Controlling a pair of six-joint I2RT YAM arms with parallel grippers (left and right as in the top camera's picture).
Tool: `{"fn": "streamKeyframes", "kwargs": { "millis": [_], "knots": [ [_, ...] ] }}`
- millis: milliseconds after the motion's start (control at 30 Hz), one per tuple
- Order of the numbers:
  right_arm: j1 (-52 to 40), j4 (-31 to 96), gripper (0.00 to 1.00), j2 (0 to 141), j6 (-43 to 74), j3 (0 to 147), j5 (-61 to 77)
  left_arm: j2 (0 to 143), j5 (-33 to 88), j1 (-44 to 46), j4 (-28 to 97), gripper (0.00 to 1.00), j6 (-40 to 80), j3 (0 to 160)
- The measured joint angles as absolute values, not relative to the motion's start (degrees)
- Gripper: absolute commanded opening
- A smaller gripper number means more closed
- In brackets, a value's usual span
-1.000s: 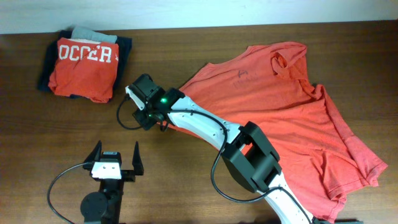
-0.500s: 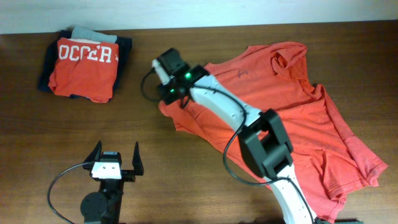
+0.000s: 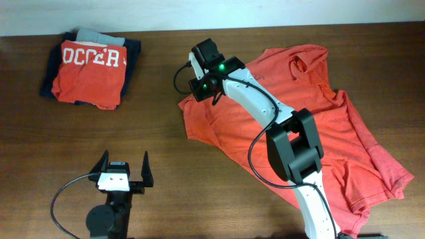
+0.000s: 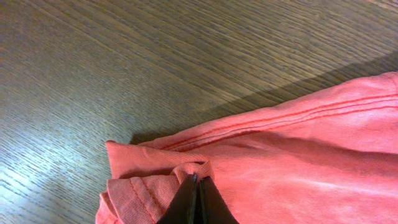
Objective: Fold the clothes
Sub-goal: 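Reach the left gripper to the t-shirt's left edge and grasp it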
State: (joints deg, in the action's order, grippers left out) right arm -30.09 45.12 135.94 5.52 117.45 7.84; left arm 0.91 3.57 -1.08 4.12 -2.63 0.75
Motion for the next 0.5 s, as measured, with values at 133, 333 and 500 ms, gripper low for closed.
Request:
{"fn": "streamKeyframes", "kwargs": {
  "millis": [133,333,500],
  "knots": [
    [-30.11,45.15,0.04,135.94,5.34,117.45,7.84,0.91,3.57,-1.08,4.01,0.99,-2.63,0.75],
    [-30.11,45.60,0.04,135.94,5.30,117.45,7.84,0.91,4.86,-1.08,0.84,0.99,-2.61,0.62],
    [-30.11,45.63,0.04,135.94,5.32,117.45,7.84,1.15,12.75,-1.08,0.89,0.99,-1.67,0.73]
  ]
}}
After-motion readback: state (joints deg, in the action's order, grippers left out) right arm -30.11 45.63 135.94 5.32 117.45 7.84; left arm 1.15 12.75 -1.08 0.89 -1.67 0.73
